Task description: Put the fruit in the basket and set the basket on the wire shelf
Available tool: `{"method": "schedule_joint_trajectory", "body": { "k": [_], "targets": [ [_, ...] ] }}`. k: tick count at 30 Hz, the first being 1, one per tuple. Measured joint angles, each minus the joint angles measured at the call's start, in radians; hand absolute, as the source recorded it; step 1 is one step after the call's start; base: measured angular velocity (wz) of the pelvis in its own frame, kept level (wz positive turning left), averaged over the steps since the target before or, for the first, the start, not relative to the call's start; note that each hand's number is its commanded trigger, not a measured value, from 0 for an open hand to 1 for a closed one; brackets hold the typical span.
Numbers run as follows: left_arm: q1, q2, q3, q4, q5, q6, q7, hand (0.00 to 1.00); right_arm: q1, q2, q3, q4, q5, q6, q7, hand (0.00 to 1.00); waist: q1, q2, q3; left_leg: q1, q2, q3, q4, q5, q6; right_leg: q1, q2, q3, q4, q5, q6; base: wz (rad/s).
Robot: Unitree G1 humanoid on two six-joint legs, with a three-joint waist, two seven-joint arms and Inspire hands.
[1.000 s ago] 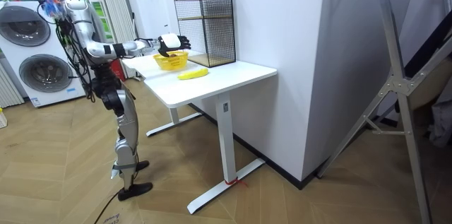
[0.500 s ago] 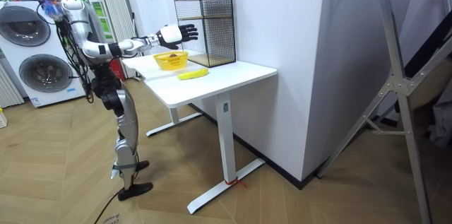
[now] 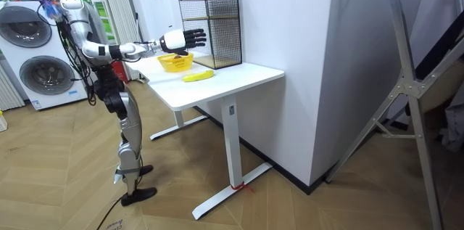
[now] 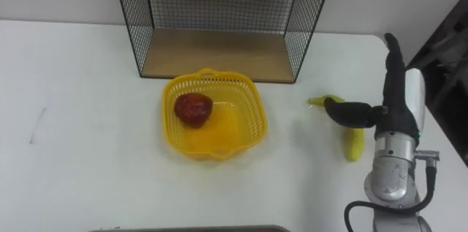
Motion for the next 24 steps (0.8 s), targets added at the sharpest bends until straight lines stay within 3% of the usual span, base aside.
{"method": "schedule_joint_trajectory", "body": {
  "k": [9, 20, 24],
  "targets": [
    [-0.006, 0.0, 0.011, -0.001, 0.0, 0.03, -0.005, 0.0, -0.036, -0.01, 0.002, 0.111, 0.075, 0.053, 0.073, 0.0, 0.004, 0.01, 0.0046, 0.004, 0.001, 0.003, -0.007, 0.0, 0.0, 0.0, 0.0, 0.0, 0.0, 0.0, 0.0, 0.0],
    [-0.006, 0.006, 0.017, -0.011, 0.001, 0.037, -0.012, 0.0, -0.15, -0.036, 0.008, 0.354, 0.084, 0.065, 0.138, 0.0, 0.019, -0.004, 0.0086, 0.003, 0.0, -0.001, -0.001, 0.0, 0.0, 0.0, 0.001, 0.001, 0.0, 0.0, 0.0, 0.0],
    [-0.002, 0.009, 0.027, -0.009, 0.001, 0.035, -0.012, 0.0, -0.175, -0.066, 0.006, 0.437, 0.11, 0.062, 0.181, 0.0, 0.026, -0.007, 0.0095, 0.003, 0.0, -0.006, -0.001, 0.0, 0.0, 0.003, 0.0, -0.005, 0.0, 0.0, 0.0, 0.02]
  ]
}}
